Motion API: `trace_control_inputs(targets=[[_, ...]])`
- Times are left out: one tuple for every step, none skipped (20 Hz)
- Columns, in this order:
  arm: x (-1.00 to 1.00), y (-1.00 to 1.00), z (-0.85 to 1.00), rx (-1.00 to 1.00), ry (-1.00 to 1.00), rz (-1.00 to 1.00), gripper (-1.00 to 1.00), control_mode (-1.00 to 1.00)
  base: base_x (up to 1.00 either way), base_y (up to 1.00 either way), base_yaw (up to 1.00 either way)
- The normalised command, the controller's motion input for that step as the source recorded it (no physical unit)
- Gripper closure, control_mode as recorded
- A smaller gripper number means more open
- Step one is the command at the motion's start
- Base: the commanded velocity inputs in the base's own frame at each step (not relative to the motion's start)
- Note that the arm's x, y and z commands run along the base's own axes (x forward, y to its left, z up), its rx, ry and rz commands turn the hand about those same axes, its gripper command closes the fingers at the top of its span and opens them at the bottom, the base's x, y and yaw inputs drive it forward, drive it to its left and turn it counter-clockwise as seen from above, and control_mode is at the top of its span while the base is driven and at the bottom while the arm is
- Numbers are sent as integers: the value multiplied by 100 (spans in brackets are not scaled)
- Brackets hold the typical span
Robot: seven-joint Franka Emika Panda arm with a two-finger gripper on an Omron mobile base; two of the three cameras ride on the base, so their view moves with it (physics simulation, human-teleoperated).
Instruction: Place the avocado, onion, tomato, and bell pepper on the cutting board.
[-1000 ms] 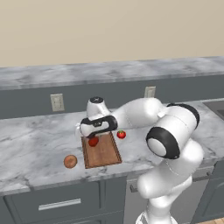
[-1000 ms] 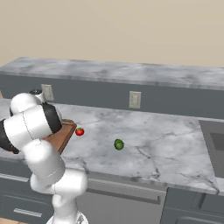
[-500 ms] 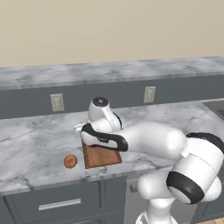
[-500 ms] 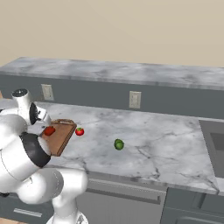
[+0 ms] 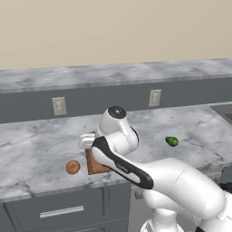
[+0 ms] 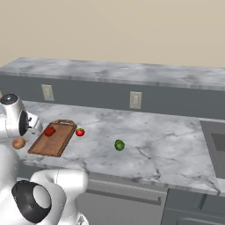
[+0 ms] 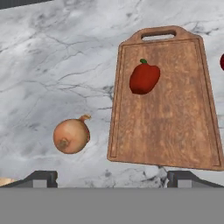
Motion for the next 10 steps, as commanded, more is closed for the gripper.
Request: trace_control_inputs(targets=[[-39, 0, 31, 5, 0, 0, -100, -100, 0, 0, 0], [-38, 0, 28, 3, 0, 0, -100, -100, 0, 0, 0], [-26, 1, 21, 0, 0, 0, -100, -100, 0, 0, 0], [-22, 6, 16, 0, 0, 0, -100, -100, 0, 0, 0], [-16, 15, 14, 0, -3, 0, -100, -100, 0, 0, 0], [-6, 22, 9, 0, -4, 0, -100, -100, 0, 0, 0], [-1, 29, 6, 0, -5, 0, -100, -100, 0, 0, 0], [0, 34, 1, 0, -5, 0, -100, -100, 0, 0, 0], [0, 35, 3, 0, -4, 0, -100, -100, 0, 0, 0], [0, 34, 4, 0, 0, 0, -100, -100, 0, 0, 0]])
